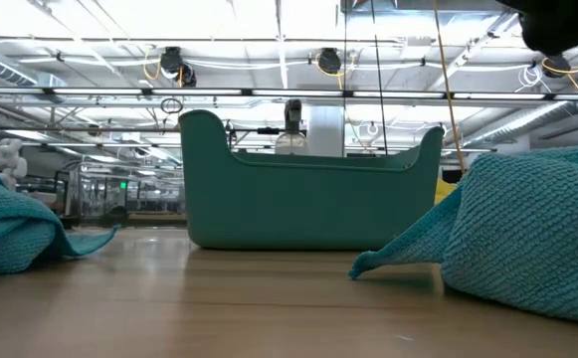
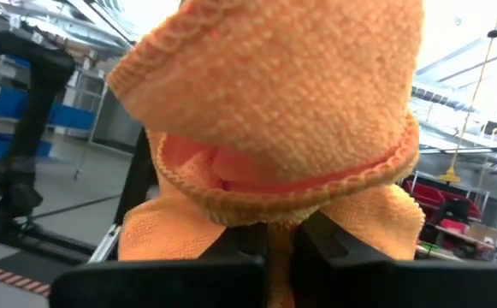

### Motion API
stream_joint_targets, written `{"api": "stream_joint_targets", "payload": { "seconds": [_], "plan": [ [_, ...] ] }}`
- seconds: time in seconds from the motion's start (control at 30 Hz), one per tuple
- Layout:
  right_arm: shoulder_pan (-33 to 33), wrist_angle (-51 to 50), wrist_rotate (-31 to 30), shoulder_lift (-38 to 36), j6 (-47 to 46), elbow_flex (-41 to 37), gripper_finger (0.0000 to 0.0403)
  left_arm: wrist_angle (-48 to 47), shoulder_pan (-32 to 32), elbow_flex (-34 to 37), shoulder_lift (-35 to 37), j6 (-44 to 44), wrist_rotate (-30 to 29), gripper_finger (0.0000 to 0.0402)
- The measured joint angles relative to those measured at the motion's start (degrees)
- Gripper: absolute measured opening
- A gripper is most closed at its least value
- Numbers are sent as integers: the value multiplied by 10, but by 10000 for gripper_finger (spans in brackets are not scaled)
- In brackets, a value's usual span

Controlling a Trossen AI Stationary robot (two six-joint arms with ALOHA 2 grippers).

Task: Sort microfiber towel by color & place in baskets
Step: Put the orange towel into the green bin

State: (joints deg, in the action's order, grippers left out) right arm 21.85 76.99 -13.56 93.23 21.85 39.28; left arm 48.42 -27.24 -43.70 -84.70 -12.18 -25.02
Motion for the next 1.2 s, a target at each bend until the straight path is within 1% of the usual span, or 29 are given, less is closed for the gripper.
{"api": "stream_joint_targets", "payload": {
  "seconds": [0.07,0.2,0.27,0.33,0.4,0.47,0.57,0.63,0.67,0.7,0.77,0.83,1.0,1.07,1.13,1.2],
  "plan": [
    [-5,0,0,11,0,14,9,5,3,0,-11,-7,-15,348],
    [-8,-3,-8,26,0,29,9,5,16,0,-33,-8,-13,345],
    [-8,-6,-32,28,0,31,9,12,19,0,-36,-8,-5,333],
    [-8,-11,-64,29,-1,31,9,16,20,0,-36,-8,-5,309],
    [-8,-19,-74,29,-4,31,9,18,22,0,-36,-14,-5,272],
    [-8,-19,-74,29,-10,31,11,19,24,0,-36,-21,-5,220],
    [-8,-17,-83,29,-14,31,27,17,29,0,-36,-18,-5,123],
    [-6,-18,-111,29,-13,31,47,15,30,0,-36,-18,-8,51],
    [-4,-21,-121,29,-12,31,59,14,30,0,-36,-17,-8,27],
    [-1,-25,-129,29,-8,32,73,13,30,0,-36,-17,-7,19],
    [6,-30,-145,29,-3,32,103,12,29,0,-36,-19,-4,19],
    [15,-32,-175,29,-3,32,134,11,29,0,-36,-20,-5,17],
    [63,-43,-313,29,19,32,205,-18,29,0,-24,-18,-4,14],
    [85,-43,-350,29,44,32,230,-37,29,0,-15,-17,-4,13],
    [102,-45,-364,23,62,31,251,-53,29,0,-11,-17,0,13],
    [114,-43,-358,13,72,31,268,-71,29,0,-7,-17,24,12]
  ]
}}
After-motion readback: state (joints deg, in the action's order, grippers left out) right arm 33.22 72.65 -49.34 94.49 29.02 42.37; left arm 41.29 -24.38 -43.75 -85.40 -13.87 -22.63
